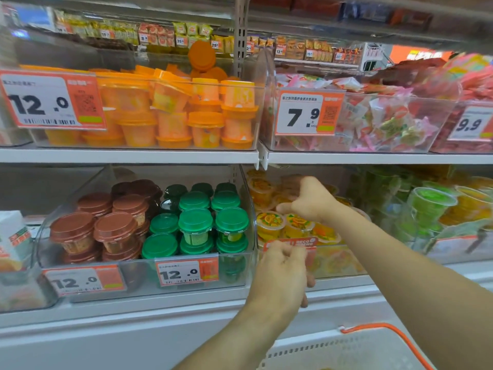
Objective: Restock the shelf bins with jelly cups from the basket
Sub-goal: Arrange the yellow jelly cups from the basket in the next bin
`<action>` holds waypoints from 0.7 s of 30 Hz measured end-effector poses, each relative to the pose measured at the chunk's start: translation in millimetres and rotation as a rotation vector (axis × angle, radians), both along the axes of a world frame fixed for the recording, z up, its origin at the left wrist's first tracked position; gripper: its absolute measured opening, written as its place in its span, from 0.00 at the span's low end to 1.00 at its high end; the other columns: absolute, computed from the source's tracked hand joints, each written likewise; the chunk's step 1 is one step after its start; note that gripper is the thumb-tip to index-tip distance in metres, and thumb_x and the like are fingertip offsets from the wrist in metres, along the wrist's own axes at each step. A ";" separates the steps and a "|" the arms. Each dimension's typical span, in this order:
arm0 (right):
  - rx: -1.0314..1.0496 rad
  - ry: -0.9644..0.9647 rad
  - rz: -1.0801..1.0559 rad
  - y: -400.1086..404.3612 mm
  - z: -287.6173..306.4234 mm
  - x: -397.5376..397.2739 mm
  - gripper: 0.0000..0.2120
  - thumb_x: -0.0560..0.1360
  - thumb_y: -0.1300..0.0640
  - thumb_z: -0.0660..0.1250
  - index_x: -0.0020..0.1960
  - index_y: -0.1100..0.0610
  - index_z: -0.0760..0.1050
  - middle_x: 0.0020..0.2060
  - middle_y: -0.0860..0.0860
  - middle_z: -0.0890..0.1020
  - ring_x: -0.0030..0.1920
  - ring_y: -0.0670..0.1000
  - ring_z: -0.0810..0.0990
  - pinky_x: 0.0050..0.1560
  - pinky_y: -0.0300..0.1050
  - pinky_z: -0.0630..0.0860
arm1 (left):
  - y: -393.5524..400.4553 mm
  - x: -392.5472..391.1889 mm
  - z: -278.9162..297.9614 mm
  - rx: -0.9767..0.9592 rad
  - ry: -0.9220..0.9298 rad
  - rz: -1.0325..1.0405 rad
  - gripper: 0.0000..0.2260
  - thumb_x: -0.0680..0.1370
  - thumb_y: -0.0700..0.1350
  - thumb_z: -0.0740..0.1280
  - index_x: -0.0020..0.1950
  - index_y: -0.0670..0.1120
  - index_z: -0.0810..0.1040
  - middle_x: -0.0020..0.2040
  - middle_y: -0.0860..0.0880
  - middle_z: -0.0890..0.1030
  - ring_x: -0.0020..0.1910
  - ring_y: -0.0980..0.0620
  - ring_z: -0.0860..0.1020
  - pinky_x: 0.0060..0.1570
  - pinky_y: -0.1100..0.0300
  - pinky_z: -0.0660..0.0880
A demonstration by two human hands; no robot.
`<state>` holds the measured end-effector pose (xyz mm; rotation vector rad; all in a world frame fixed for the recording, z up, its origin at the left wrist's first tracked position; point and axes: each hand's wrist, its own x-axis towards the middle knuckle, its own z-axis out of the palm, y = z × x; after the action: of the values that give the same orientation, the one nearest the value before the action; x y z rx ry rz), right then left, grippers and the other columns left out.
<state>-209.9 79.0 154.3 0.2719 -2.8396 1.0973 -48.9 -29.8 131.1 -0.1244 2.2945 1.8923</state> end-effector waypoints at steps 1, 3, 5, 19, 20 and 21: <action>-0.094 0.079 0.034 7.7 0.7 14.4 0.20 0.68 0.60 0.79 0.59 0.56 0.79 0.53 0.50 0.84 0.55 0.52 0.83 0.57 0.47 0.79 | 2.0 2.6 -3.7 -0.075 0.012 -0.054 0.10 0.83 0.51 0.57 0.52 0.47 0.73 0.42 0.47 0.84 0.31 0.50 0.76 0.34 0.60 0.73; -0.293 0.280 -0.003 19.6 -1.1 50.1 0.06 0.71 0.59 0.76 0.45 0.51 0.82 0.40 0.46 0.85 0.41 0.46 0.83 0.47 0.43 0.81 | 6.6 9.7 -14.9 -0.250 0.025 -0.182 0.10 0.81 0.52 0.59 0.50 0.47 0.75 0.45 0.46 0.85 0.35 0.48 0.78 0.42 0.54 0.78; -0.504 0.478 -0.165 25.8 -15.1 89.7 0.06 0.75 0.55 0.73 0.40 0.54 0.82 0.30 0.45 0.81 0.32 0.43 0.76 0.36 0.37 0.75 | 13.3 16.3 -35.4 -0.458 0.023 -0.326 0.12 0.80 0.53 0.59 0.50 0.46 0.76 0.49 0.44 0.83 0.42 0.44 0.80 0.45 0.50 0.79; 0.362 -1.070 0.157 129.7 -354.6 274.9 0.23 0.77 0.47 0.68 0.68 0.56 0.72 0.49 0.47 0.76 0.55 0.52 0.75 0.52 0.46 0.71 | 41.3 114.4 -341.1 -0.954 -0.428 -0.473 0.33 0.75 0.48 0.67 0.78 0.54 0.58 0.69 0.44 0.70 0.59 0.47 0.76 0.56 0.54 0.77; 0.314 -1.108 0.105 135.5 -358.4 276.1 0.25 0.78 0.48 0.69 0.70 0.57 0.70 0.57 0.51 0.77 0.55 0.52 0.74 0.52 0.44 0.71 | 46.5 117.5 -338.8 -1.009 -0.390 -0.431 0.31 0.76 0.47 0.67 0.77 0.49 0.60 0.70 0.43 0.68 0.61 0.45 0.75 0.57 0.53 0.77; 0.259 -1.103 0.028 140.9 -362.0 276.2 0.26 0.78 0.50 0.70 0.72 0.57 0.68 0.63 0.53 0.76 0.55 0.52 0.74 0.52 0.44 0.72 | 52.0 117.4 -336.6 -1.075 -0.306 -0.397 0.28 0.78 0.48 0.67 0.75 0.46 0.61 0.71 0.42 0.66 0.64 0.44 0.73 0.59 0.53 0.75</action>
<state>66.2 219.9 -207.7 -0.4411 -3.9352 1.0942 68.5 22.1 -205.4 -0.0646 2.5624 0.3081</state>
